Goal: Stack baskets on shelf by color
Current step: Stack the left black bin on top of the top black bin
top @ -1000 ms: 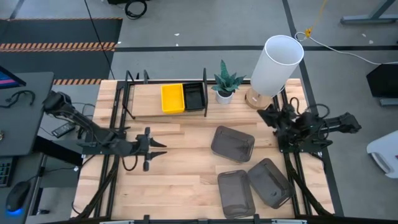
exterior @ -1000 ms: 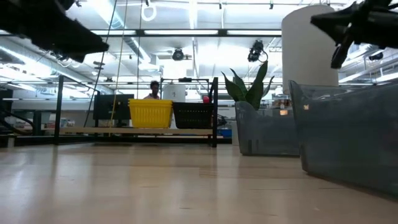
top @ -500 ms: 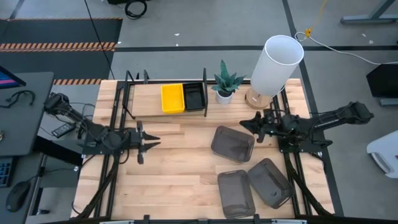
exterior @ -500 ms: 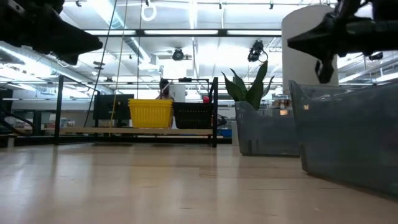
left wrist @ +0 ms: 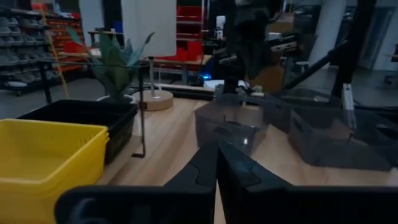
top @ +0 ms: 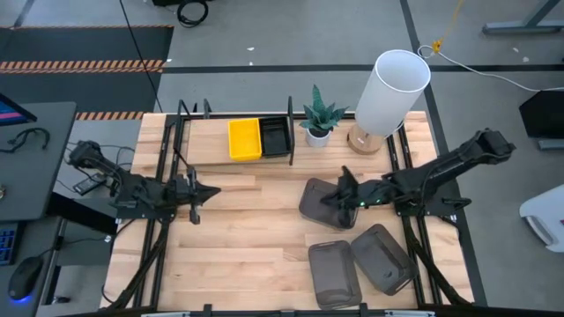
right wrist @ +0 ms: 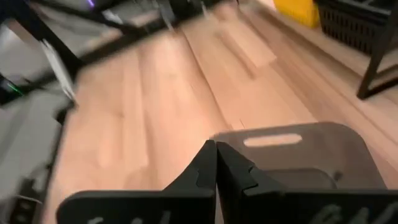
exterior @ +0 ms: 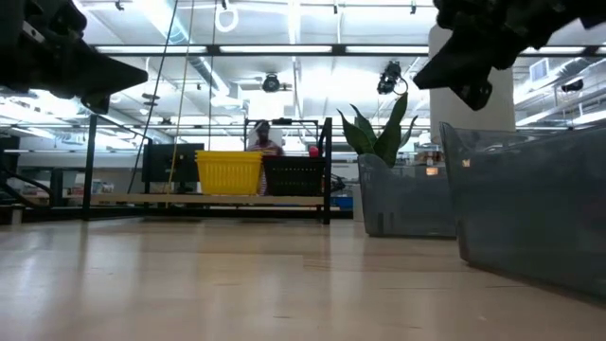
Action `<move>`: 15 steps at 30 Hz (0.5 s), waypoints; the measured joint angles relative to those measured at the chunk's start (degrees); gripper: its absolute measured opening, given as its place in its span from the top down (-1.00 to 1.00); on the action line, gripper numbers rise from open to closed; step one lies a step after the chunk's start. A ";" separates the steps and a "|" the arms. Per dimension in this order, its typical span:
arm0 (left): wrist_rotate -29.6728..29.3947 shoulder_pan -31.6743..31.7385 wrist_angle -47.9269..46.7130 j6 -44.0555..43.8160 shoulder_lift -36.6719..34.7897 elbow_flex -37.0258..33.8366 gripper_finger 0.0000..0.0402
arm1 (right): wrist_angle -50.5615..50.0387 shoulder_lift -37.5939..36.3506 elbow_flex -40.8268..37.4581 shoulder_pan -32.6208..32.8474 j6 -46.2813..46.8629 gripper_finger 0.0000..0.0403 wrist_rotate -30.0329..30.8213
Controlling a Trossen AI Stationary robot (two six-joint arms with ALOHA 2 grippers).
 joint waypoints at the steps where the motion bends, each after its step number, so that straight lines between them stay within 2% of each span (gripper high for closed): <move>1: -0.18 0.03 -0.80 0.00 -0.48 0.00 0.96 | -2.80 1.42 1.87 0.42 0.01 0.98 0.47; 9: 0.08 0.02 -5.05 0.01 -4.85 -0.03 0.96 | -21.70 11.82 15.93 3.98 0.66 0.98 0.57; 15: -0.10 0.02 -5.21 0.44 -5.82 -0.04 0.95 | -26.74 21.23 25.02 7.06 -1.61 0.98 -3.92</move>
